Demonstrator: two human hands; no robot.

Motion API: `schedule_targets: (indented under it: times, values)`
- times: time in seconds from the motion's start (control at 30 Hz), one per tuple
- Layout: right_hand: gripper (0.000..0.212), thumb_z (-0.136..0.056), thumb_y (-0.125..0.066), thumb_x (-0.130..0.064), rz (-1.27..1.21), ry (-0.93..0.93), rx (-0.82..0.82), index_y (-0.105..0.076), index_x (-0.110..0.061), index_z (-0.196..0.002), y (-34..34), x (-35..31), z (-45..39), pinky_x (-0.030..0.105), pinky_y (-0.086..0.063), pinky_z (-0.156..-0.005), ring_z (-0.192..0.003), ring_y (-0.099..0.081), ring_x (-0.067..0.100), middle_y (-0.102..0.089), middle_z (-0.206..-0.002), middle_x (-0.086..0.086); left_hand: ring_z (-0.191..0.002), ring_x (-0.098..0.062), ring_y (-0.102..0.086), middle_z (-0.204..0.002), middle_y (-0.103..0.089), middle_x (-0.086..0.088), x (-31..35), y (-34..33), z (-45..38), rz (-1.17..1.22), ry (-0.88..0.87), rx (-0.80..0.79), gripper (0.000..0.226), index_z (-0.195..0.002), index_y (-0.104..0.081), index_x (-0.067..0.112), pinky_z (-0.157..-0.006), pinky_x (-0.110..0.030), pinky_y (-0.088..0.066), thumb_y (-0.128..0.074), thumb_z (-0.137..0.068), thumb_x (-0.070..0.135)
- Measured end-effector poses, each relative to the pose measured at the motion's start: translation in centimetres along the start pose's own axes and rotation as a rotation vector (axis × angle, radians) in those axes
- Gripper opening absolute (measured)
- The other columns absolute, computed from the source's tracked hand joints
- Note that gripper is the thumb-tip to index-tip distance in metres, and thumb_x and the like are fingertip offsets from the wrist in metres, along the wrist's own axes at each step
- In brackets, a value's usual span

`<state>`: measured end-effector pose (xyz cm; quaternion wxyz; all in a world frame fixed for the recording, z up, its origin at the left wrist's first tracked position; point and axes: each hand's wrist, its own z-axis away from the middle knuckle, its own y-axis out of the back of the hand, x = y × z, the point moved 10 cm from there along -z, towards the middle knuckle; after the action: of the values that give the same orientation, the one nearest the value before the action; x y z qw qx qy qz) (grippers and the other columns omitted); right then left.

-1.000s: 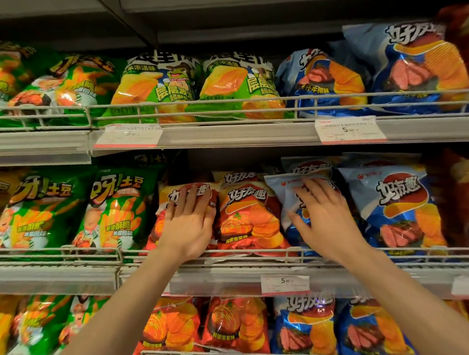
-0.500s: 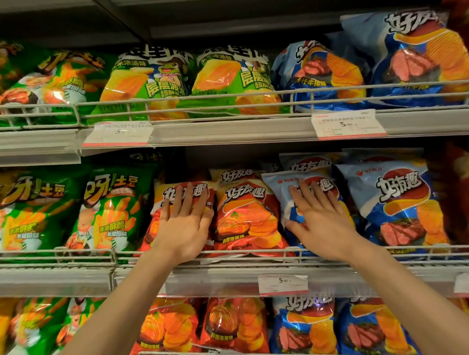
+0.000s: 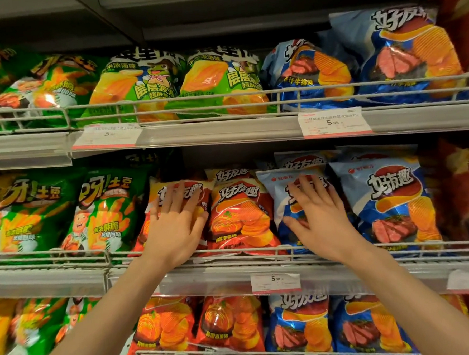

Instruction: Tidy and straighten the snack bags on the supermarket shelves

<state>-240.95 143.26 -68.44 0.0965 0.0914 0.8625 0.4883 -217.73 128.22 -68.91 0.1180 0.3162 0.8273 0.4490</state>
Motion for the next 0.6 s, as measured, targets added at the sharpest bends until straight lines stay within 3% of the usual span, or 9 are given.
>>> schedule_targets:
  times: [0.1,0.2,0.33,0.47,0.53,0.6]
  values:
    - [0.069,-0.104,-0.040,-0.050,-0.007,-0.001,-0.075,-0.005,-0.039,-0.163,-0.4,1.3,0.5,0.042,0.011,-0.125,-0.157,0.016,0.020,0.008,-0.172,-0.003,-0.158,-0.019,0.002,-0.171,-0.009,0.004,-0.1,-0.3,0.4,0.055,0.009,-0.028,0.068,-0.160,-0.020,0.039,-0.126,-0.045,0.003,-0.016,-0.097,0.063]
    - [0.068,-0.105,-0.035,-0.051,-0.014,-0.033,-0.140,0.000,-0.041,-0.162,-1.5,2.2,-0.2,0.043,0.011,-0.127,-0.156,0.019,0.019,0.014,-0.171,-0.005,-0.157,-0.017,0.013,-0.171,0.007,0.005,-0.8,-2.9,-0.3,0.033,0.084,-0.248,0.068,-0.162,0.000,0.036,-0.126,-0.045,0.009,-0.016,-0.103,0.064]
    - [0.069,-0.104,-0.034,-0.052,-0.014,-0.049,-0.117,-0.001,-0.040,-0.162,-1.9,2.3,-0.7,0.045,0.008,-0.127,-0.157,0.017,0.019,0.012,-0.171,-0.005,-0.155,-0.017,0.020,-0.169,0.014,0.005,-1.1,-3.8,-0.8,0.003,0.095,-0.309,0.073,-0.162,0.005,0.035,-0.126,-0.046,0.011,-0.015,-0.100,0.069]
    - [0.071,-0.101,-0.043,-0.051,-0.079,-0.029,-0.037,-0.012,-0.038,-0.163,-1.1,1.9,-0.3,0.044,0.003,-0.129,-0.158,0.007,0.018,-0.001,-0.172,-0.004,-0.158,-0.019,0.005,-0.171,-0.005,0.004,-0.2,-1.9,-0.5,0.027,0.051,-0.150,0.069,-0.162,-0.014,0.034,-0.127,-0.046,0.006,-0.021,-0.102,0.066]
    - [0.071,-0.098,-0.053,-0.048,-0.168,-0.027,0.042,-0.026,-0.031,-0.161,0.1,1.9,0.0,0.043,-0.005,-0.129,-0.158,-0.004,0.020,-0.016,-0.171,0.000,-0.157,-0.023,-0.015,-0.167,-0.027,0.001,0.2,-0.1,-0.1,0.076,0.016,0.008,0.067,-0.158,-0.034,0.029,-0.127,-0.047,-0.008,-0.027,-0.100,0.062]
    - [0.063,-0.096,-0.063,-0.042,-0.275,-0.036,0.162,-0.046,-0.023,-0.152,1.7,2.1,0.8,0.039,-0.015,-0.126,-0.155,-0.021,0.022,-0.036,-0.164,0.002,-0.142,-0.027,-0.042,-0.150,-0.053,-0.004,0.7,1.5,1.0,0.162,0.002,0.157,0.061,-0.144,-0.054,0.022,-0.119,-0.045,-0.030,-0.039,-0.096,0.056]
